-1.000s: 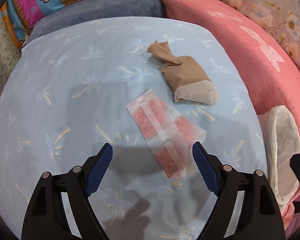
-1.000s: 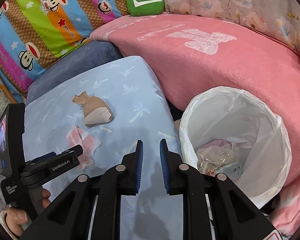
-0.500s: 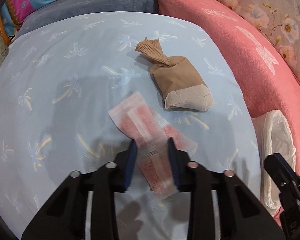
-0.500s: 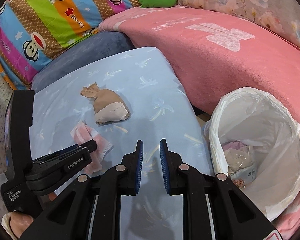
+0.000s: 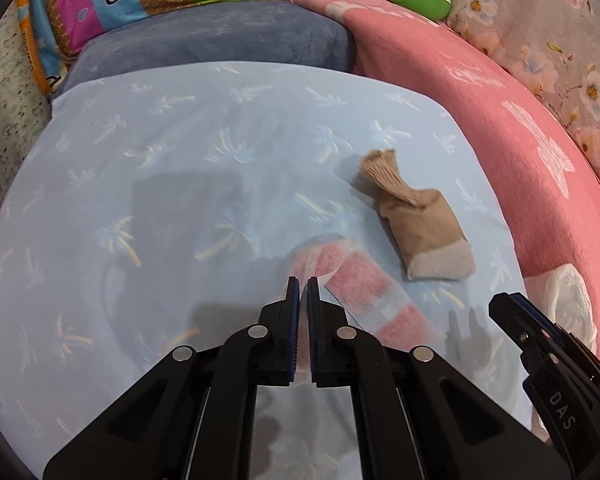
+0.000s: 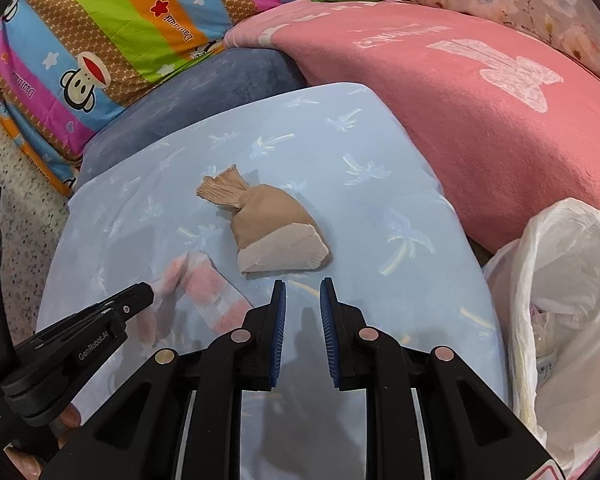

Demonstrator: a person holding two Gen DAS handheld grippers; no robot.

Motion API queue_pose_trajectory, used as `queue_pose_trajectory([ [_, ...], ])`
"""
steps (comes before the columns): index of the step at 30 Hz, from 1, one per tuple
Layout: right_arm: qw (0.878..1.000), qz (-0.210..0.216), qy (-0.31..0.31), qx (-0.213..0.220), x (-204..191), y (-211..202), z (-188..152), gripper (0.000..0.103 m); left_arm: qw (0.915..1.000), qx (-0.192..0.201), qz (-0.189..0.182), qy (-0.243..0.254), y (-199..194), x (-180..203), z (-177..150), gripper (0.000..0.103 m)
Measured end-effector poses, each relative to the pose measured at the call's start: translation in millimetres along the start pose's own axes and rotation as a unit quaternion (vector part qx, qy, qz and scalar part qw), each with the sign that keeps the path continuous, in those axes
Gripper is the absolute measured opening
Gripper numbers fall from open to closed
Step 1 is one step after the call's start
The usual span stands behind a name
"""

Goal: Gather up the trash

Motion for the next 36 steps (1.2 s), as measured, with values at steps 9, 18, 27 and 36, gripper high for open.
queue_pose_trajectory([
  [9,1.0,-0.006,0.002,-0.007,-14,40,15,0.049,0.9999,0.007,0.002,-0.007,8,-13,16,0.004],
  [18,0.999,-0.012,0.01,-0.03,-9,54,-7,0.009,0.9999,-0.001,-0.01,0.002,6,-5,10,0.004],
  [27,0.999,-0.007,0.03,-0.015,4,16,-13,0.006,0.9995,0.005,-0.024,0.021,-13,19,2,0.004],
  [36,0.999,-0.016,0.045,0.01,27,-31,-17,0.006,0.9977,0.02,-0.046,0.045,-39,49,-3,0.004],
])
Point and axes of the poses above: each gripper's, at about its wrist camera, not at the fingertips, and y roughly the way its jaws point, x to its right, z to its top, the point moved 9 cm from there along y, roughly the way its jaws point, and after that the axes turned 12 degrees about x, right-handed, at the moved point
